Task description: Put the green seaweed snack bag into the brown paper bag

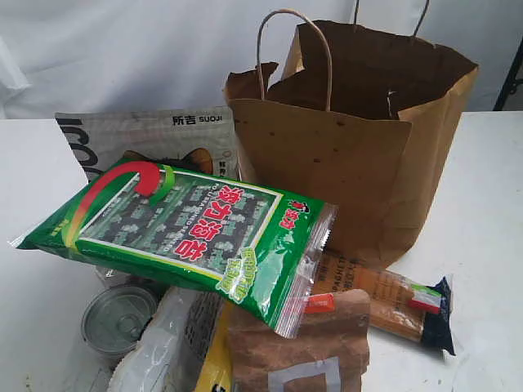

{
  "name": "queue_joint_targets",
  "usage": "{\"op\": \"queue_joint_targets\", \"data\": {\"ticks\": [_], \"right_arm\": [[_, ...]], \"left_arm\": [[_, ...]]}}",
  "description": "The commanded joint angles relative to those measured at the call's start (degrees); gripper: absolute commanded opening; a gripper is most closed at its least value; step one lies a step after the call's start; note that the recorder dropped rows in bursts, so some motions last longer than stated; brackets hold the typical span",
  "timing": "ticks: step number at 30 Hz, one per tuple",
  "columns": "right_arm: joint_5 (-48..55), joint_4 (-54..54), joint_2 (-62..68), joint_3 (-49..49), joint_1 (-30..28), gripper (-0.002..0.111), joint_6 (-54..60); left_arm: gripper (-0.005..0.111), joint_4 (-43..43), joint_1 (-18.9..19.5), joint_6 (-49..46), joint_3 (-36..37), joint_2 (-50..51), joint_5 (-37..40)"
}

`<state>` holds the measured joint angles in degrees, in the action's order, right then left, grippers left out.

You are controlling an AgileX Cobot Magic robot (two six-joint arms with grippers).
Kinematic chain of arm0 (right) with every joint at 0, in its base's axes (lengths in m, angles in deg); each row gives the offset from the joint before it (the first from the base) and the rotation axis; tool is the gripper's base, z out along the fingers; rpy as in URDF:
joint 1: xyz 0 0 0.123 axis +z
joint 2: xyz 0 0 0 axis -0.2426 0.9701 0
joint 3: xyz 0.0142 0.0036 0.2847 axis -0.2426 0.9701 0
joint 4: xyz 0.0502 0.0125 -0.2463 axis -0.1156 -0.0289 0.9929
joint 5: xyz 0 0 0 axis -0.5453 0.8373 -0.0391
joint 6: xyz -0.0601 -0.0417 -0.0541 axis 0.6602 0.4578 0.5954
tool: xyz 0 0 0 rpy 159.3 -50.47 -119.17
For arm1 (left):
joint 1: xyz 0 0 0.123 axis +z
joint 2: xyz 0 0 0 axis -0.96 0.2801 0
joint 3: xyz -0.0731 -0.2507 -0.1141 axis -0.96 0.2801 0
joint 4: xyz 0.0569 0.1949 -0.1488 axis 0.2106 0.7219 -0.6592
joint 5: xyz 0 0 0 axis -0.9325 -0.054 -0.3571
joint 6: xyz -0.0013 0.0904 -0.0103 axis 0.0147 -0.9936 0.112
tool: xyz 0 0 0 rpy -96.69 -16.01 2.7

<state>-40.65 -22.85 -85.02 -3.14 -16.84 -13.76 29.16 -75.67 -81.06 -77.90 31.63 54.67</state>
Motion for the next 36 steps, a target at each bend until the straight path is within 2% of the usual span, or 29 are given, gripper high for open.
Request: {"op": "queue_joint_targets", "data": {"ticks": [1,6,13,16,19,26,29,36], "right_arm": [[-5.0,-0.2,-0.1,0.2,-0.2,0.000,0.3],[-14.4,-0.2,-0.1,0.2,-0.2,0.000,0.3],[-17.7,-0.2,-0.1,0.2,-0.2,0.000,0.5],[-23.7,-0.4,-0.1,0.2,-0.1,0.000,-3.8],[-15.8,-0.4,-0.1,-4.2,-0.1,0.000,-9.5],[2.3,-5.5,5.5,-18.5,-0.1,0.000,-9.6],[8.7,-9.4,10.0,-22.1,-0.1,0.000,-6.8],[17.3,-27.1,22.8,-26.3,-0.1,0.000,7.4]], "left_arm": [[0.001,0.0,-0.3,0.1,0.3,-0.2,-0.5],[0.001,0.0,-0.3,0.1,0.3,-0.2,-0.5],[0.001,0.0,-0.3,0.1,0.3,-0.2,-0.5],[0.001,0.0,-0.3,0.1,0.3,-0.2,-0.5],[0.001,0.0,-0.3,0.1,0.3,-0.2,-0.5],[0.001,0.0,-0.3,0.1,0.3,-0.2,-0.5],[0.001,0.0,-0.3,0.1,0.3,-0.2,-0.5],[0.001,0.0,-0.3,0.1,0.3,-0.2,-0.5]]}}
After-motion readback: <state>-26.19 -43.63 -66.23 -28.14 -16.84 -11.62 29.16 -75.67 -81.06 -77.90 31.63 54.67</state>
